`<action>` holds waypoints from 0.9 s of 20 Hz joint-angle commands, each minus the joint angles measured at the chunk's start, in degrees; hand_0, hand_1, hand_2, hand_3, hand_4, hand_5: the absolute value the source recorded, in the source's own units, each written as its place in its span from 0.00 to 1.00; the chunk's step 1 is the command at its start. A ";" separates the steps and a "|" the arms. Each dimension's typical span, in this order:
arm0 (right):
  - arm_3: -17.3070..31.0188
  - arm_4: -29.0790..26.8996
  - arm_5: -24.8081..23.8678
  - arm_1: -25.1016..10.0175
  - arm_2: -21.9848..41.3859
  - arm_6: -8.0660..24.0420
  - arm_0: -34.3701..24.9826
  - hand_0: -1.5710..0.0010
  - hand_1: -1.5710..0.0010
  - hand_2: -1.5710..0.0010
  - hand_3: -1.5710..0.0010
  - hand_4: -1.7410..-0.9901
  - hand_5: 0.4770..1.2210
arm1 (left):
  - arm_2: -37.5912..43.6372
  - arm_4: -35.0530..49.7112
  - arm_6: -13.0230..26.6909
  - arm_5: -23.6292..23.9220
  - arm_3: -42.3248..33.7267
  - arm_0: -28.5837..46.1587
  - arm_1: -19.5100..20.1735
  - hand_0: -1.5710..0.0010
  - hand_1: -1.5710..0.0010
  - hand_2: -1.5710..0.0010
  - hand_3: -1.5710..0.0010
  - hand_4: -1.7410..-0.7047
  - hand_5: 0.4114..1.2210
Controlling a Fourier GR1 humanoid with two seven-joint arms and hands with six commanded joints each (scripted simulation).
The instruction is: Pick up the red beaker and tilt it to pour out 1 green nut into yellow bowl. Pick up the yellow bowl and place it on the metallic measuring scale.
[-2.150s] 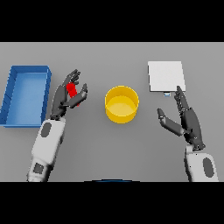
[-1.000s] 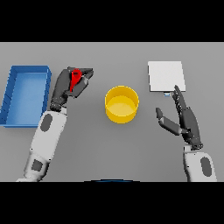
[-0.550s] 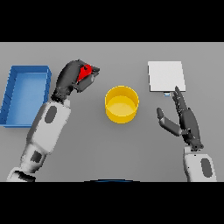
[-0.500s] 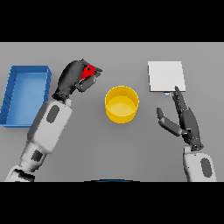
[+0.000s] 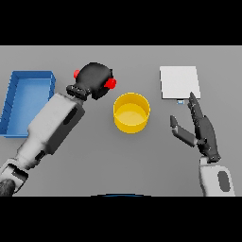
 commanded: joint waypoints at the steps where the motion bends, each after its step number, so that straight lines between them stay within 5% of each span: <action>1: -0.46 -0.09 -0.11 0.58 0.34 0.29 0.04 1.00 1.00 1.00 1.00 0.60 0.28 | -1.36 -1.67 0.08 -1.86 1.16 -1.50 0.42 0.00 0.00 0.00 0.00 0.10 0.98; 6: 0.05 -2.35 0.45 1.42 -0.55 1.05 0.27 1.00 1.00 1.00 1.00 0.61 0.22 | -7.30 -7.86 1.22 -10.46 4.53 -8.20 0.08 0.00 0.00 0.00 0.15 0.06 0.99; 11: 1.12 -3.40 0.67 1.85 -1.24 0.15 0.40 1.00 1.00 1.00 1.00 0.59 0.17 | -13.16 -13.17 -2.00 -14.48 8.23 -13.23 0.05 0.00 0.00 0.00 0.23 0.03 1.00; 18: 0.33 -2.65 0.58 1.33 -1.01 -0.18 0.75 1.00 1.00 1.00 1.00 0.59 0.17 | -21.01 -20.53 -5.40 -14.22 11.61 -18.24 -1.80 0.00 0.00 0.00 0.05 0.01 1.00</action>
